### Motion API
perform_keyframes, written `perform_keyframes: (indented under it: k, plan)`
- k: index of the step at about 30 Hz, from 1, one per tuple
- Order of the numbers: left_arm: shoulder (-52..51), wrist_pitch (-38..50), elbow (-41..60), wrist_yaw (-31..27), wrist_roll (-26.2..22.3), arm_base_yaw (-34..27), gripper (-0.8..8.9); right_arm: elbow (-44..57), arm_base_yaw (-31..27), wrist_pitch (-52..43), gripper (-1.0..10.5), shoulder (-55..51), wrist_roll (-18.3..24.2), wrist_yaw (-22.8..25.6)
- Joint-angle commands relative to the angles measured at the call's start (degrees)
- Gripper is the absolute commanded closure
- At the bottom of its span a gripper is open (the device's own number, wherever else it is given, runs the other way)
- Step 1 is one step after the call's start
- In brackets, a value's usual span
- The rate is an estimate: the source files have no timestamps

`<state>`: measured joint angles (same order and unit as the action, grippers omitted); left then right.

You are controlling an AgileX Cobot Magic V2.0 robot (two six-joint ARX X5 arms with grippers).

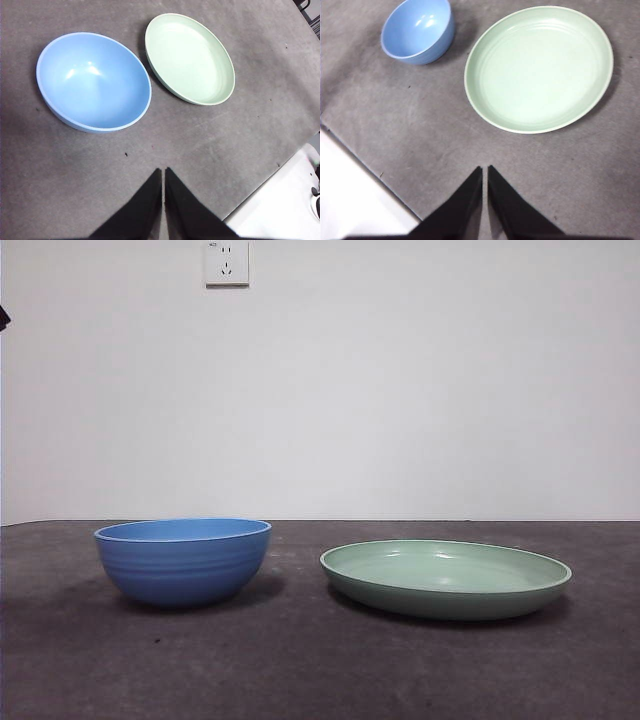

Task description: Pick up the blue bowl, put it on the green plate, put it on desk

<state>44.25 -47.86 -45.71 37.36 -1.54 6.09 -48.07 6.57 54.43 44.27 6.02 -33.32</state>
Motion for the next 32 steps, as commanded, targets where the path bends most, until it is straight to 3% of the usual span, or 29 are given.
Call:
perform_keyframes:
  k: [1,5,8,10,24,32]
  plan:
    - [0.3,0.3,-1.2,0.2,-0.9,0.2,7.97,-0.9,0.4,-0.4,9.3,0.3,1.0,-0.3]
    - [0.3,0.3,-1.2,0.2,-0.7,0.2,6.39,-0.9,0.4,-0.4,9.0,0.3,0.5,-0.3]
    - [0.3,0.4,-1.2,0.2,-0.5,0.2,4.59,-0.9,0.4,-0.6,6.5,0.3,0.0,-0.2]
    - [0.3,0.4,-1.2,0.2,-0.3,0.2,4.07,-0.9,0.4,-0.8,5.6,0.3,-0.3,-0.1]
    - [0.9,1.4,-2.0,-0.4,2.0,1.0,4.09,-0.9,0.4,-1.5,5.6,0.3,-1.0,-0.1]
    - [8.3,1.2,-9.4,-8.5,2.7,3.1,4.12,-0.9,0.4,-1.5,5.6,0.3,-1.1,-0.1]
